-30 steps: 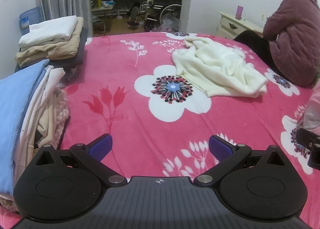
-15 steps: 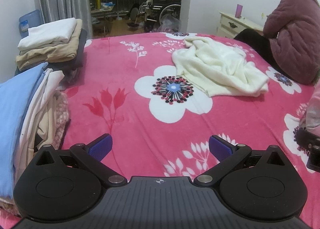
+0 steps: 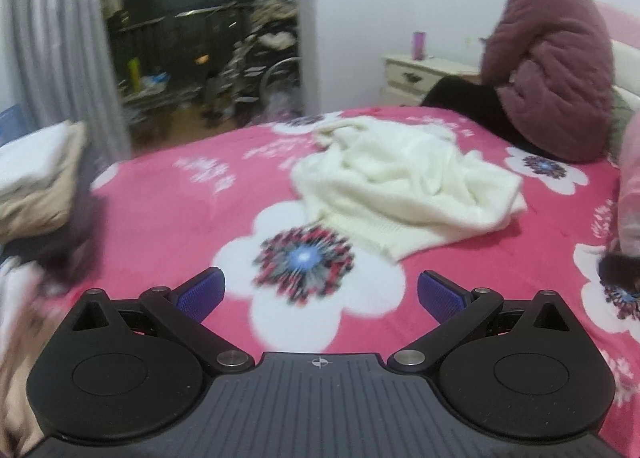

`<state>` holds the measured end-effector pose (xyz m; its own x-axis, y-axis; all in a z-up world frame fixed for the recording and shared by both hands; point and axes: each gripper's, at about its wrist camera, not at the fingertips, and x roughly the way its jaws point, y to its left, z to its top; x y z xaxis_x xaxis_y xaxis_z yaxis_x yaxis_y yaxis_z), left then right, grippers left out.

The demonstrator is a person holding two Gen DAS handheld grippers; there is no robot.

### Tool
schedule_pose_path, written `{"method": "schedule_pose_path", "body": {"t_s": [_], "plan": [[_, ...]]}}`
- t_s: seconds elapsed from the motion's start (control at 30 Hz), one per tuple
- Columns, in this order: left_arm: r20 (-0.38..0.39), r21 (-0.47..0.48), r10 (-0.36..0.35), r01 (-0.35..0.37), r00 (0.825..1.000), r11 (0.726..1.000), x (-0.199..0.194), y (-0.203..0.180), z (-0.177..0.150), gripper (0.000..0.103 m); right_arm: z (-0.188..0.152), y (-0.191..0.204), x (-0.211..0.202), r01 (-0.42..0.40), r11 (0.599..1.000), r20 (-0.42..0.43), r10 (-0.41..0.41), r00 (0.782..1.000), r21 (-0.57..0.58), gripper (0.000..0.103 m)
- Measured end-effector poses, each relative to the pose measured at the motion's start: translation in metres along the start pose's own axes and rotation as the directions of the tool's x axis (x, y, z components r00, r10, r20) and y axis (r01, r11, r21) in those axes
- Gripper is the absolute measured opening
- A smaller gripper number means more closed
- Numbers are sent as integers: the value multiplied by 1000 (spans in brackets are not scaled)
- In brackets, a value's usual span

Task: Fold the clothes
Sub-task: 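Grasp the sweater edge with the left gripper while the right gripper grasps another edge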

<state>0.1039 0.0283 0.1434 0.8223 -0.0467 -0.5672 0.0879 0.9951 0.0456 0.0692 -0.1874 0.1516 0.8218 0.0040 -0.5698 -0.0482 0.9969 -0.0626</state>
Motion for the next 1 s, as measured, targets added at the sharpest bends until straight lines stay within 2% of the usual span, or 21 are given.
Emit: {"method": "schedule_pose_path", "body": {"t_s": [0.17,0.27,0.33,0.47,0.57,0.63,0.7,0.87,0.93,1.0], "plan": [[46,66,-96,92,994,994,46,-20,6,103,17,-32,60,-41,997,43,38,998,69,103],[42,104,-143,138,989,985,78,-29,4,103,28,-51,104,-69,989,13,68,998,130,103],[32,142,-154,148,988,979,94,-33,-3,103,31,-58,126,-98,983,-10,101,995,153,98],[22,207,-158,150,987,967,113,-29,-24,98,20,-38,136,-209,977,13,209,978,-36,96],[14,185,-173,168,985,968,122,-11,-29,96,1,-6,139,-282,923,-5,290,957,-262,86],[32,186,-153,145,988,972,127,0,-29,95,-7,14,149,-301,884,-37,309,950,-357,74],[56,186,-125,113,991,976,133,11,-27,92,-13,33,162,-317,848,-58,324,944,-424,66],[98,190,-52,32,994,981,156,28,-18,72,-18,75,194,-354,747,-109,357,928,-563,64],[84,186,-51,34,995,982,168,32,-15,63,-19,86,207,-363,726,-137,353,926,-584,63],[65,168,-68,56,996,984,181,36,-12,62,-20,94,219,-342,716,-137,330,934,-608,63]]}}
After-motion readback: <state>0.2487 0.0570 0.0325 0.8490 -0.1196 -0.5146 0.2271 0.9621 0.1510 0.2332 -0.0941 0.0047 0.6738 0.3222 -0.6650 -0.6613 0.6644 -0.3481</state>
